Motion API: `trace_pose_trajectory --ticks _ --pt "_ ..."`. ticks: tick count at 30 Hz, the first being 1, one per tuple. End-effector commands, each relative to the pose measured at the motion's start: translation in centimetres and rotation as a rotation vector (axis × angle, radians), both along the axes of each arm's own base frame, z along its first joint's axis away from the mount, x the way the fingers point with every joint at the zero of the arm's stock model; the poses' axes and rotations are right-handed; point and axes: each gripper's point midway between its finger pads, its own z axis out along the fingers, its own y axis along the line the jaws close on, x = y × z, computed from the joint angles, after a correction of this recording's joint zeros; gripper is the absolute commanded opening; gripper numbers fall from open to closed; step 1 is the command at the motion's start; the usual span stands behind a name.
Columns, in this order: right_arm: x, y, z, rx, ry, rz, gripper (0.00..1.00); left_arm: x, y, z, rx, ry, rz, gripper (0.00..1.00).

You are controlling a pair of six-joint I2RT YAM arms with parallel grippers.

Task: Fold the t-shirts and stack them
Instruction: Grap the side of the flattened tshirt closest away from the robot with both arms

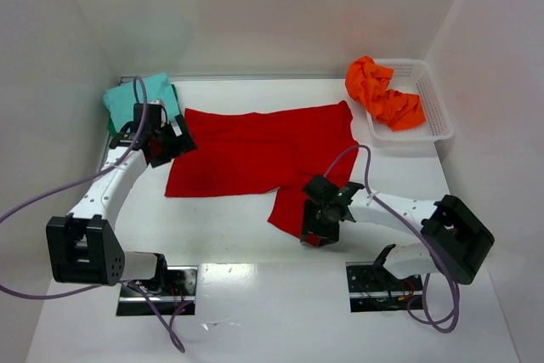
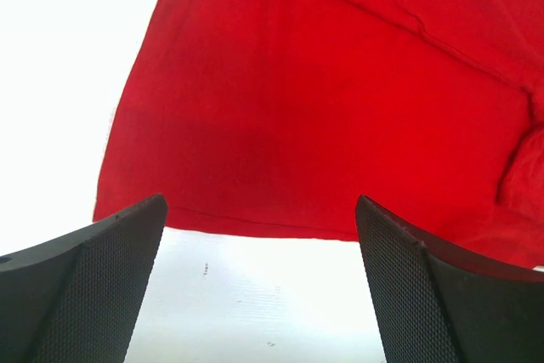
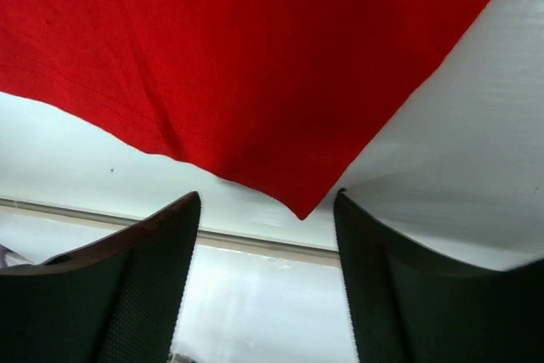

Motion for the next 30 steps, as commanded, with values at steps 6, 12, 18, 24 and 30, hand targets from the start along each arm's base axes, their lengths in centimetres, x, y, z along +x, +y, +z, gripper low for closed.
trace_pose_trajectory --ticks 6,12,18,24,30 --pt "0.7 0.2 -2.1 -0.037 -0.021 0.009 0.31 -2.6 1.6 -2.0 -0.087 0.022 0.225 0.99" --pt "0.9 -0.1 -1.4 -0.036 -0.049 0.013 0.05 -4.1 3.3 -3.9 -0.066 0.034 0.397 0.99" --pt "0.0 -0.4 0.4 0.005 -0.051 -0.004 0.00 -4.2 3.9 -6.7 -0.052 0.095 0.465 0.99" --pt "-1.9 -1.7 1.4 0.028 -0.019 -0.046 0.00 -5.1 4.5 -8.7 -0.015 0.144 0.495 0.95" --pt "-2.6 -2.0 2.0 0.046 -0.009 -0.083 0.00 -6.5 5.3 -10.0 0.013 0.180 0.560 0.92"
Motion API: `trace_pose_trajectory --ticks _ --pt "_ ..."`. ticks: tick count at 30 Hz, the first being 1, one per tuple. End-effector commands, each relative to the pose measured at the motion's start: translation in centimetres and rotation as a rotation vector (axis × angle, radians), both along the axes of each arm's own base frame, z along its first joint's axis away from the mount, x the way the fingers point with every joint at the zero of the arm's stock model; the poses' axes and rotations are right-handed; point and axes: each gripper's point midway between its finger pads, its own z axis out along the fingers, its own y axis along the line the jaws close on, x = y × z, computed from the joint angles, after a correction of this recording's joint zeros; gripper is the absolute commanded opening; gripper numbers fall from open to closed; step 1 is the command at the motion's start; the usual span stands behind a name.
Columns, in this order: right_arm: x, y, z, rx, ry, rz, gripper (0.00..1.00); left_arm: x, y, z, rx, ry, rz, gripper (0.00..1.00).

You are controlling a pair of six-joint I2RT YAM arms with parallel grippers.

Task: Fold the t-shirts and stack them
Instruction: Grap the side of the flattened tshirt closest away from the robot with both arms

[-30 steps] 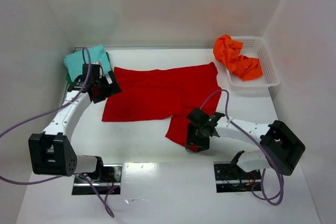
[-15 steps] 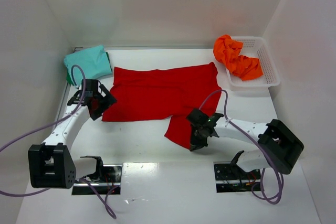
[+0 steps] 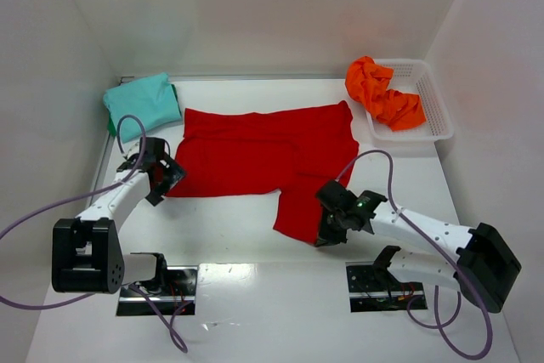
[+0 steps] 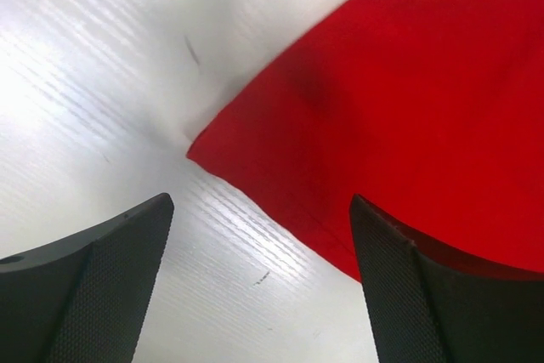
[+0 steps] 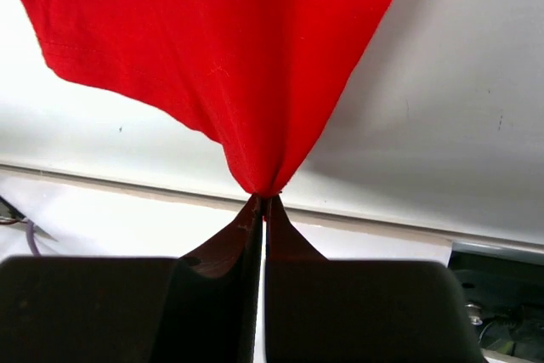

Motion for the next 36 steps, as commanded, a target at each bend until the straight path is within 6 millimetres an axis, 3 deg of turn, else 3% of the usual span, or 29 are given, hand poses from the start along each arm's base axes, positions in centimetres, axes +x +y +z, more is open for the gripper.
trace_pose_trajectory --ticks 1,11,16,24,28,29,32,33,36 --pt "-1.1 -0.6 0.2 -0.007 0.034 -0.028 0.00 -1.0 0.9 -0.8 0.025 0.019 0.073 0.91" --pt "-1.0 -0.7 0.6 0.005 0.015 -0.039 0.00 -1.6 2.1 -1.8 0.066 0.044 0.136 0.84" --pt "-1.0 -0.6 0.8 0.013 0.012 -0.048 0.00 -1.3 3.3 -2.3 0.086 0.049 0.166 0.74" --pt "-0.9 -0.5 0.9 0.031 0.001 -0.056 0.00 -0.9 2.8 -3.6 0.063 0.090 0.142 0.72" --pt "-0.9 -0.4 1.0 0.033 0.004 -0.065 0.00 -0.9 2.8 -3.6 0.063 0.090 0.142 0.51" --pt "-0.9 -0.4 1.0 0.033 0.004 -0.065 0.00 -1.0 2.8 -3.8 0.063 0.099 0.142 0.34" --pt "-0.8 -0.4 1.3 0.039 -0.002 -0.065 0.00 -1.1 2.8 -4.1 0.063 0.110 0.142 0.15" --pt "-0.6 -0.5 1.3 0.033 -0.010 -0.069 0.00 -1.2 2.8 -4.3 0.063 0.121 0.141 0.03" --pt "-0.3 -0.3 1.9 0.034 -0.022 -0.072 0.00 -0.8 2.6 -4.1 0.055 0.112 0.138 0.00"
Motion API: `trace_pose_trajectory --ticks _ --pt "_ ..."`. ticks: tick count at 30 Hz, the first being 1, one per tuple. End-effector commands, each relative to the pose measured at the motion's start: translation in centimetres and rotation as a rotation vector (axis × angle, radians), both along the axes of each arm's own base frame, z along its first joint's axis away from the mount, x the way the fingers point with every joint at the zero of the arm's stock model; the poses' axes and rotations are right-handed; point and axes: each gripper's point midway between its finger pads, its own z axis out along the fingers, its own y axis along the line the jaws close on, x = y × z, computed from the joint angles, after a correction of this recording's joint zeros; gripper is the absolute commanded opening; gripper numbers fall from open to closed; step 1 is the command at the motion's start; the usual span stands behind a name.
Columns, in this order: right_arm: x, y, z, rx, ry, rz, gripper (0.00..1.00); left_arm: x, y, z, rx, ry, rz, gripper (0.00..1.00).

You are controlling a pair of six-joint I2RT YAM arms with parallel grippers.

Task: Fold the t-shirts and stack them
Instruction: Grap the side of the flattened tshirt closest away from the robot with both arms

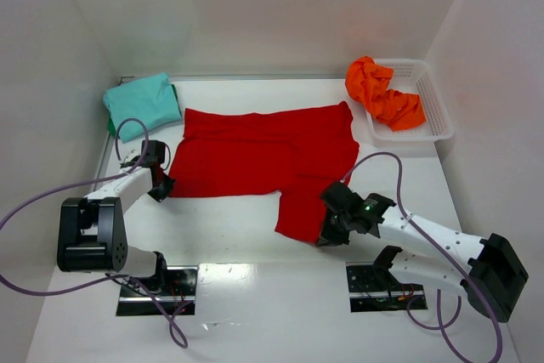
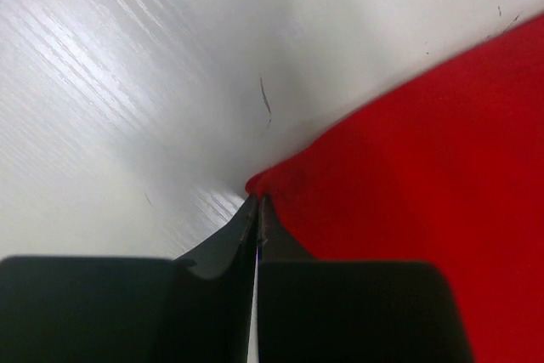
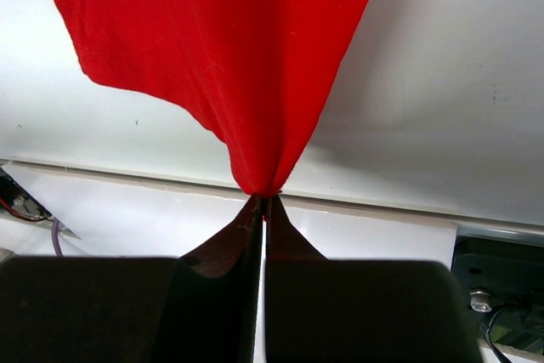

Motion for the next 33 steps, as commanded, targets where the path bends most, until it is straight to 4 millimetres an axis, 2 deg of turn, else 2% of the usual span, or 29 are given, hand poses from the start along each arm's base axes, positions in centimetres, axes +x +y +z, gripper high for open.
trace_pose_trajectory --ticks 1,7,8,13,16,19,20,24,26,30,33 --pt "0.0 -0.4 0.6 -0.018 -0.009 -0.016 0.00 0.1 -0.1 -0.1 -0.014 0.015 0.008 0.00" --pt "1.5 0.7 3.9 0.042 -0.074 -0.069 0.00 0.3 -0.1 4.0 -0.003 -0.104 -0.002 0.00" --pt "1.4 0.3 3.9 0.031 -0.078 -0.073 0.00 0.3 0.2 5.3 0.009 -0.144 0.013 0.00" --pt "1.7 -0.3 5.3 0.017 -0.103 -0.096 0.00 -0.2 0.5 8.0 0.032 -0.222 0.023 0.00" --pt "2.2 0.3 6.9 0.061 -0.132 -0.110 0.00 -0.1 0.7 9.8 0.044 -0.272 0.029 0.00" --pt "3.3 0.8 9.3 0.096 -0.187 -0.137 0.00 0.2 0.8 10.9 0.045 -0.298 0.029 0.00" --pt "3.9 1.1 10.7 0.120 -0.218 -0.143 0.00 0.2 0.8 10.9 0.045 -0.298 0.029 0.00" --pt "5.6 1.3 13.7 0.153 -0.302 -0.182 0.00 0.7 0.6 11.4 0.038 -0.318 0.025 0.00" --pt "6.6 0.9 13.8 0.125 -0.322 -0.203 0.00 1.0 0.6 11.3 0.038 -0.321 0.025 0.00" --pt "9.4 0.2 14.8 0.139 -0.392 -0.251 0.00 2.7 1.2 12.8 0.054 -0.368 0.032 0.00" --pt "12.0 -1.2 14.6 0.104 -0.430 -0.297 0.00 4.4 1.3 13.4 0.060 -0.386 0.025 0.00"
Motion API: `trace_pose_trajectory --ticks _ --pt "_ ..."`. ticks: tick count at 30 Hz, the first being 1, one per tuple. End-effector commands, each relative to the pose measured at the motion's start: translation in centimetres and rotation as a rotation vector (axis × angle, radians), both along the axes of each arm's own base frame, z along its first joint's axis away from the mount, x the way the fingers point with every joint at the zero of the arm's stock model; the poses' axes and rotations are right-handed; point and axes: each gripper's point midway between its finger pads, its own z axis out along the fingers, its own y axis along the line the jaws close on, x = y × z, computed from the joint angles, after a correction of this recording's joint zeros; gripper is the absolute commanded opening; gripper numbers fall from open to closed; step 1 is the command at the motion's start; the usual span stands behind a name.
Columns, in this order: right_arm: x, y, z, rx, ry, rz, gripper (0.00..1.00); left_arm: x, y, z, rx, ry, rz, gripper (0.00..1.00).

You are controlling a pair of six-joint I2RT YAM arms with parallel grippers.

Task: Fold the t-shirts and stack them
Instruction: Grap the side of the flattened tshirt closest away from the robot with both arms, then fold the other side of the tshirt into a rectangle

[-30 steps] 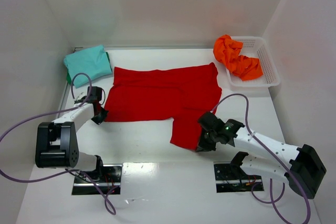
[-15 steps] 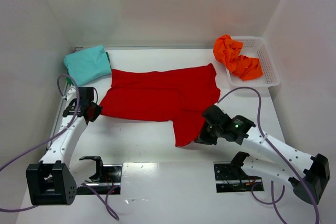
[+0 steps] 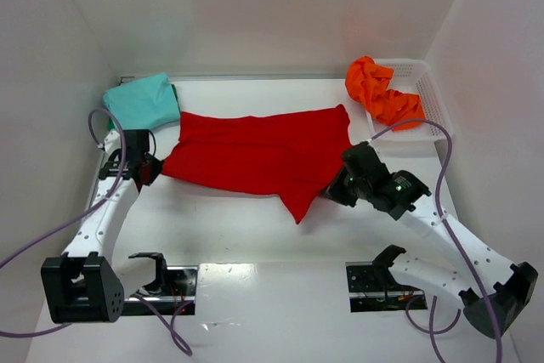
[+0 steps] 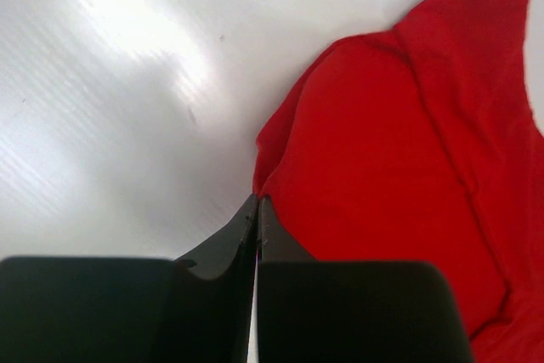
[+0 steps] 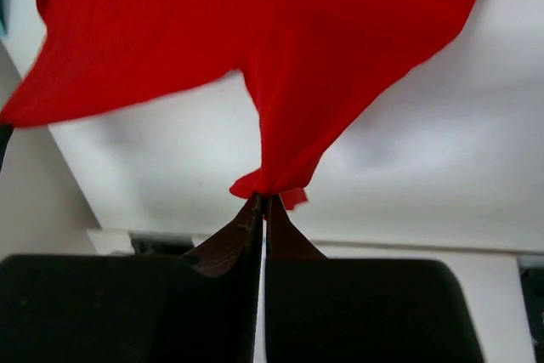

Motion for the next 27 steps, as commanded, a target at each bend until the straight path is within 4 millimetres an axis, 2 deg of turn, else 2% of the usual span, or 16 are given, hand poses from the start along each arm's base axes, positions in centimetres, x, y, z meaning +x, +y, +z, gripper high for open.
trace_pose_trajectory --ticks 1,4,5,6,7,8,9,11,14,15,17,21,22,24,25,27 --pt "4.5 -1.7 2.1 -0.019 -0.126 -0.084 0.00 2.9 0.9 2.4 0.036 -0.081 0.012 0.00" --pt "7.5 -2.9 2.5 -0.048 -0.185 -0.105 0.00 4.6 0.9 2.3 0.029 -0.083 0.006 0.00" --pt "8.8 -4.0 2.8 -0.058 -0.200 -0.143 0.00 5.2 1.2 1.7 0.028 -0.068 0.015 0.00" --pt "9.7 -4.5 1.9 -0.096 -0.194 -0.135 0.00 5.8 1.3 1.6 0.028 -0.070 0.015 0.00" --pt "11.0 -4.8 2.8 -0.096 -0.230 -0.146 0.00 6.3 1.3 1.9 0.029 -0.073 0.015 0.00" --pt "12.1 -6.1 2.9 -0.118 -0.238 -0.185 0.00 6.9 1.4 1.1 0.027 -0.055 0.015 0.00" --pt "12.8 -6.6 2.1 -0.150 -0.229 -0.177 0.00 7.3 1.8 1.1 0.034 -0.058 0.019 0.00" --pt "14.5 -7.3 3.0 -0.159 -0.271 -0.192 0.00 8.4 1.9 0.9 0.034 -0.056 0.019 0.00" --pt "16.6 -8.1 3.1 -0.174 -0.298 -0.209 0.00 9.8 2.3 0.3 0.039 -0.048 0.008 0.00" --pt "16.8 -8.1 2.8 -0.183 -0.297 -0.200 0.00 10.6 2.3 0.6 0.034 -0.066 0.002 0.00" --pt "17.8 -8.4 2.6 -0.199 -0.303 -0.208 0.00 10.8 2.3 -0.7 0.036 -0.028 -0.005 0.00" --pt "19.3 -8.5 1.9 -0.215 -0.308 -0.204 0.00 12.5 2.5 -0.8 0.043 -0.040 -0.012 0.00" --pt "19.6 -8.8 1.7 -0.217 -0.305 -0.212 0.00 12.5 2.5 -1.6 0.047 -0.017 -0.020 0.00" --pt "20.1 -8.8 0.7 -0.228 -0.291 -0.204 0.01 13.3 2.4 -1.4 0.041 -0.031 -0.027 0.00" --pt "20.4 -8.7 0.6 -0.227 -0.294 -0.204 0.01 13.3 2.4 -2.4 0.038 -0.007 -0.027 0.00" --pt "21.0 -8.8 0.0 -0.226 -0.280 -0.205 0.03 13.9 2.5 -2.7 0.038 -0.007 -0.027 0.00"
